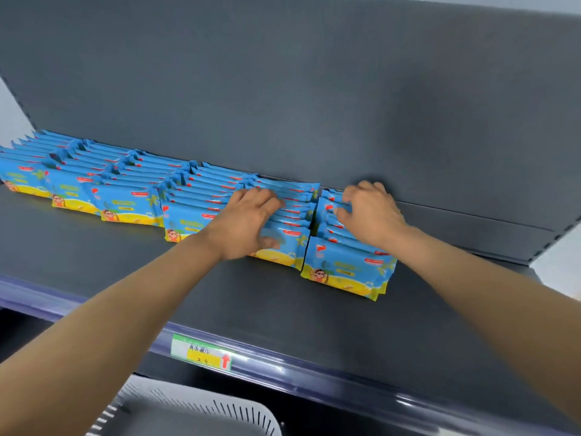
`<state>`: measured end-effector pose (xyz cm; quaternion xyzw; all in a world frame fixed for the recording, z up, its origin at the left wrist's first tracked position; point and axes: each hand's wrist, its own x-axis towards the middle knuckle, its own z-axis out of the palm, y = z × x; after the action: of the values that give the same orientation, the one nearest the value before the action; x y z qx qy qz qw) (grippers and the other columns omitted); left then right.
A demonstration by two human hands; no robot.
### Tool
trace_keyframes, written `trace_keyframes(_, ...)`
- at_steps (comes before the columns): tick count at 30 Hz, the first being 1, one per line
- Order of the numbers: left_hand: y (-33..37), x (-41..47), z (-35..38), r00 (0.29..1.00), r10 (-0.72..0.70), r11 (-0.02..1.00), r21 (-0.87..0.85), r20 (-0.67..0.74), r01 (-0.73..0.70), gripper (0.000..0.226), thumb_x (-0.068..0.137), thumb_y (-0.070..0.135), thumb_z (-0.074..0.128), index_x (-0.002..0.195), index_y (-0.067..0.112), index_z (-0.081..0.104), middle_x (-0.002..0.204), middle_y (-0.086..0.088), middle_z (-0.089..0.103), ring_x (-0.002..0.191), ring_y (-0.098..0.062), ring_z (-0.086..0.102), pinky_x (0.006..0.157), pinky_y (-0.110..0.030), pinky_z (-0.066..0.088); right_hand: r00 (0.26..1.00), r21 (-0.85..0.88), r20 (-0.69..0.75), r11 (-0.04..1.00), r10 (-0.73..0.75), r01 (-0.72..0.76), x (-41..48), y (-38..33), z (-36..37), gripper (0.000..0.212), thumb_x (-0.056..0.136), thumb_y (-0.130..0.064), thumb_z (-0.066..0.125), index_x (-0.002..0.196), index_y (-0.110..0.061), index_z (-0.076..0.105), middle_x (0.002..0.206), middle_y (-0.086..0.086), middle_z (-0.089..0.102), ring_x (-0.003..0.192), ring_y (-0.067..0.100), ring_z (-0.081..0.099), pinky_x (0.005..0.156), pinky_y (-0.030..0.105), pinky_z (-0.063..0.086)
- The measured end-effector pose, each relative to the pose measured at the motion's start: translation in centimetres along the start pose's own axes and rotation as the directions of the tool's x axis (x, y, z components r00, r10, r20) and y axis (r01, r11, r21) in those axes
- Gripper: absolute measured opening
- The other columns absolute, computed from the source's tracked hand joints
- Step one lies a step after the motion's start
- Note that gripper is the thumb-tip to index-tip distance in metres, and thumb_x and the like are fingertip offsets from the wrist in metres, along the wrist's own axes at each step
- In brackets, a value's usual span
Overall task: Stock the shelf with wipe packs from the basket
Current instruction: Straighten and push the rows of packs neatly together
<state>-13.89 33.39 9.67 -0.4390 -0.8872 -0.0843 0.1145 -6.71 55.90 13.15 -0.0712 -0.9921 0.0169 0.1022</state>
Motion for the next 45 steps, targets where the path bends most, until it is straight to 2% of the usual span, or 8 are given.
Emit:
trace_keyframes(9, 7.4, 3.7, 2.7, 0.975, 0.171, 0.982, -0.106, 0.139, -0.157, 0.097, 0.063, 0.058, 0.073, 0.142, 0.022, 0.028, 0.138, 0.004, 0.034, 0.129, -0.017, 0.027, 0.106, -0.023, 0.009, 0.911, 0.22, 0.198, 0.89, 0.361, -0.401, -0.7, 7.3, 0.7, 0.04, 0.094, -0.028, 0.044, 0.122, 0.001, 0.046, 0.125, 0.023, 0.051, 0.116, 0.035, 0.047, 0.091, 0.036, 0.041)
trace_keyframes(14, 8.2, 4.3, 4.0, 0.982, 0.162, 0.986, -0.049, 0.097, -0.158, 0.092, 0.067, 0.05, 0.073, 0.141, 0.02, 0.027, 0.128, 0.0, 0.035, 0.118, -0.019, 0.032, 0.103, -0.029, 0.021, 0.705, 0.525, 0.542, 0.47, 0.457, -0.709, -1.5, 8.3, 0.9, 0.035, 0.094, -0.039, 0.05, 0.105, -0.006, 0.052, 0.088, 0.01, 0.061, 0.073, 0.025, 0.066, 0.058, 0.033, 0.056)
trace_keyframes(17, 8.2, 4.5, 4.2, 0.987, 0.15, 0.988, -0.033, 0.063, -0.148, 0.087, 0.067, 0.053, 0.071, 0.137, 0.018, 0.034, 0.121, 0.001, 0.037, 0.111, -0.018, 0.035, 0.097, -0.026, 0.022, 0.718, 0.655, 0.578, 0.304, 0.387, -0.692, -1.1, 7.7, 1.4, 0.018, 0.095, -0.028, 0.052, 0.099, -0.011, 0.056, 0.087, 0.005, 0.064, 0.065, 0.015, 0.064, 0.044, 0.025, 0.052)
trace_keyframes(26, 8.0, 4.4, 4.7, 0.993, 0.083, 0.987, 0.134, 0.08, -0.094, 0.101, 0.068, 0.064, 0.059, 0.146, 0.016, 0.016, 0.151, -0.008, 0.018, 0.14, -0.025, 0.011, 0.114, -0.036, -0.007, 0.732, 0.67, 0.536, 0.316, 0.42, -0.672, 0.4, 7.3, 1.4, 0.013, 0.092, -0.006, 0.053, 0.079, -0.01, 0.053, 0.075, 0.005, 0.06, 0.06, 0.015, 0.06, 0.036, 0.021, 0.047)
trace_keyframes(30, 8.2, 4.7, 4.4, 0.987, 0.076, 0.967, 0.23, 0.142, -0.107, 0.102, 0.075, 0.066, 0.049, 0.148, 0.011, 0.005, 0.155, -0.011, 0.011, 0.142, -0.024, 0.008, 0.113, -0.039, -0.014, 0.739, 0.654, 0.533, 0.353, 0.413, -0.669, 0.4, 7.6, 1.4, 0.013, 0.094, -0.015, 0.052, 0.101, -0.006, 0.057, 0.086, 0.009, 0.065, 0.065, 0.018, 0.063, 0.05, 0.028, 0.052)
trace_keyframes(34, 8.2, 4.8, 4.2, 0.984, 0.061, 0.957, 0.27, 0.169, -0.106, 0.101, 0.078, 0.065, 0.045, 0.148, 0.008, 0.0, 0.156, -0.011, 0.006, 0.143, -0.024, 0.004, 0.112, -0.04, -0.016, 0.621, 0.446, 0.733, 0.494, 0.277, -0.747, -0.2, 7.9, 0.5, 0.044, 0.092, -0.042, 0.054, 0.118, -0.007, 0.051, 0.114, 0.018, 0.063, 0.09, 0.029, 0.065, 0.071, 0.036, 0.053)
trace_keyframes(39, 8.5, 4.5, 4.1, 0.985, 0.052, 0.952, 0.289, 0.162, -0.098, 0.101, 0.08, 0.067, 0.041, 0.147, 0.008, -0.005, 0.157, -0.011, -0.002, 0.144, -0.023, 0.001, 0.112, -0.041, -0.018, 0.682, 0.548, 0.702, 0.456, 0.204, -0.701, -0.6, 7.4, 0.8, 0.031, 0.096, -0.023, 0.051, 0.123, -0.008, 0.052, 0.089, 0.006, 0.066, 0.069, 0.018, 0.065, 0.053, 0.031, 0.053)
trace_keyframes(45, 8.6, 4.3, 4.2, 0.983, 0.119, 0.952, 0.263, 0.143, -0.154, 0.1, 0.077, 0.072, 0.044, 0.149, 0.021, -0.004, 0.157, -0.005, 0.005, 0.143, -0.022, 0.007, 0.113, -0.041, -0.013, 0.499, 0.407, 0.863, 0.473, 0.082, -0.781, -1.3, 8.0, -0.3, 0.047, 0.091, -0.037, 0.057, 0.126, -0.008, 0.049, 0.115, 0.019, 0.063, 0.093, 0.033, 0.066, 0.073, 0.04, 0.056)
